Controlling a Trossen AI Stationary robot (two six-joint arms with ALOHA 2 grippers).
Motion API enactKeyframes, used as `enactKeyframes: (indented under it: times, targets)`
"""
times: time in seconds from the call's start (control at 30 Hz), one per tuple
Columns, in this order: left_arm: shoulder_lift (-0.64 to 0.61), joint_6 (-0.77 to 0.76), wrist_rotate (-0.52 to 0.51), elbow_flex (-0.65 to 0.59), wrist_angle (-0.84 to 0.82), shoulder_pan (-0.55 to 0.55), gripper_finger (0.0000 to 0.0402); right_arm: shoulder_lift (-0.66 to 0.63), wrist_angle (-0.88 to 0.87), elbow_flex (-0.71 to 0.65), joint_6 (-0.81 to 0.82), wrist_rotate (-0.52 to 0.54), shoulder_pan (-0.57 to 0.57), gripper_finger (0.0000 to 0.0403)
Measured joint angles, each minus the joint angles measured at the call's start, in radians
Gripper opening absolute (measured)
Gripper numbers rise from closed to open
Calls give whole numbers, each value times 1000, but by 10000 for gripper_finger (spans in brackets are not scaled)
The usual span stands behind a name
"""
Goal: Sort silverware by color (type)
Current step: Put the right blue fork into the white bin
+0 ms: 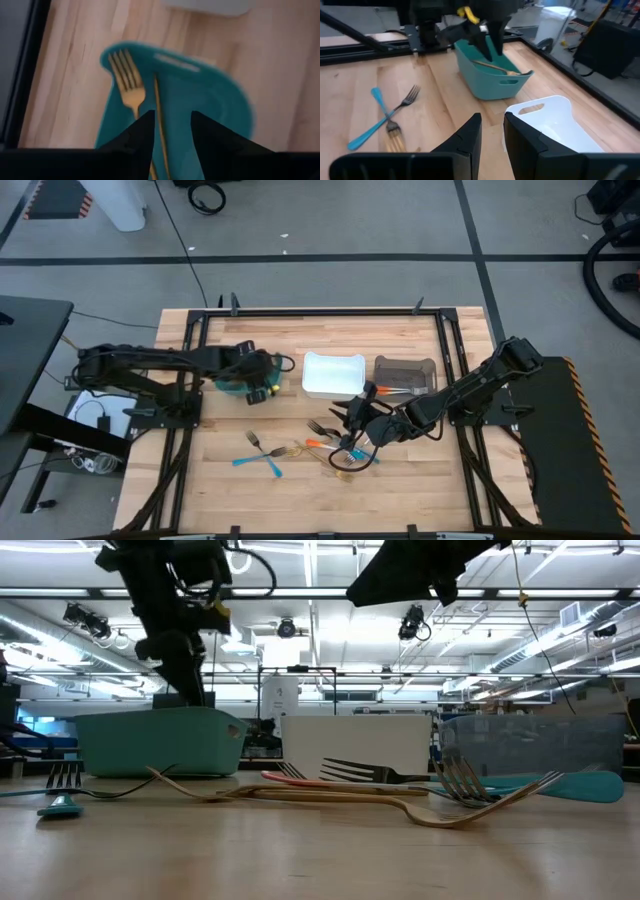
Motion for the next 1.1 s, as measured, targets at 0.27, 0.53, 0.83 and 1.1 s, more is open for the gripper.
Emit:
enactKeyframes:
  times: [0.27, 0.53, 0.83, 1.1]
  targets:
    - [-13, 0, -12, 5, 31, -136, 137, 0, -2, 0, -1, -50, -3, 89]
    - [-4, -16, -163, -78, 11, -92, 137, 0, 0, 0, 0, -51, -3, 89]
    - [-4, 25, 11, -91, 43, 105, 137, 0, 7, 0, -2, -51, -3, 89]
    - [3, 41, 46, -91, 51, 98, 137, 0, 6, 0, -7, -118, -11, 89]
